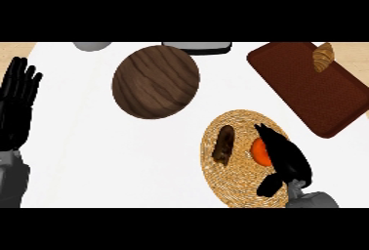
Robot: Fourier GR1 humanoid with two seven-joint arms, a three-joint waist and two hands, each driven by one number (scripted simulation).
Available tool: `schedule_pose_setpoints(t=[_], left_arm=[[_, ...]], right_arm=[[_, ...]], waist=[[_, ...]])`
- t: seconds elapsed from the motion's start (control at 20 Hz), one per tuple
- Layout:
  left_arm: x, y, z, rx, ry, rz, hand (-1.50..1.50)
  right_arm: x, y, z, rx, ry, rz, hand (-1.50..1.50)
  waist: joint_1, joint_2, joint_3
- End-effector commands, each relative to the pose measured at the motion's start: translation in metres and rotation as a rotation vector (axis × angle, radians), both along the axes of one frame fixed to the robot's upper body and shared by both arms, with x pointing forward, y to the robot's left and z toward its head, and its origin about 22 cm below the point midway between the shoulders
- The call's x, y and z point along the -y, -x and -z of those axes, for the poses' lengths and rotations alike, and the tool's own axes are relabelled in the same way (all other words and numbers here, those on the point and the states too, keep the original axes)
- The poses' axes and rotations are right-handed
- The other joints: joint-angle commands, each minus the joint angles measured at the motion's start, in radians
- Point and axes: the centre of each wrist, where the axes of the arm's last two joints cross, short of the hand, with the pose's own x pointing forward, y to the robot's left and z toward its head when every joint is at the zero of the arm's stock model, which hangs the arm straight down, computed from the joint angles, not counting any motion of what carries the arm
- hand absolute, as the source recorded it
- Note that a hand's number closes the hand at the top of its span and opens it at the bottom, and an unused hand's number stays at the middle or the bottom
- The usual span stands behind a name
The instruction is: Pick the squash from the placemat and place it in the bowl
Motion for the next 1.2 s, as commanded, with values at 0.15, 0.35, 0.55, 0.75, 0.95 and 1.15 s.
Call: schedule_pose_setpoints(t=[0.15, 0.35, 0.55, 0.75, 0.95, 1.15], left_arm=[[0.001, 0.010, -0.002, 0.011, 0.001, 0.005, 0.00], [0.017, -0.018, -0.008, 0.011, -0.005, -0.018, 0.00], [0.007, -0.006, 0.006, -0.017, 0.028, 0.000, 0.00], [0.016, -0.001, -0.002, 0.001, 0.000, 0.015, 0.00], [0.009, -0.008, -0.002, -0.005, -0.003, -0.005, 0.00], [0.000, -0.004, -0.004, -0.008, -0.006, -0.040, 0.00]], right_arm=[[0.006, -0.026, 0.013, -0.033, -0.001, 0.055, -1.50], [0.012, -0.018, 0.033, -0.030, 0.027, 0.035, -1.50], [0.025, -0.006, 0.034, 0.078, 0.038, -0.020, 1.50], [-0.004, -0.027, 0.024, 0.149, 0.031, -0.032, 1.50], [0.028, -0.009, 0.022, 0.075, 0.098, 0.101, 1.50], [0.059, 0.027, 0.031, -0.031, 0.201, 0.344, 1.50]], waist=[[0.002, 0.000, 0.000], [-0.002, 0.000, 0.000], [-0.002, 0.000, 0.000], [0.001, 0.000, 0.000], [-0.007, -0.001, 0.000], [-0.028, -0.004, -0.002]])
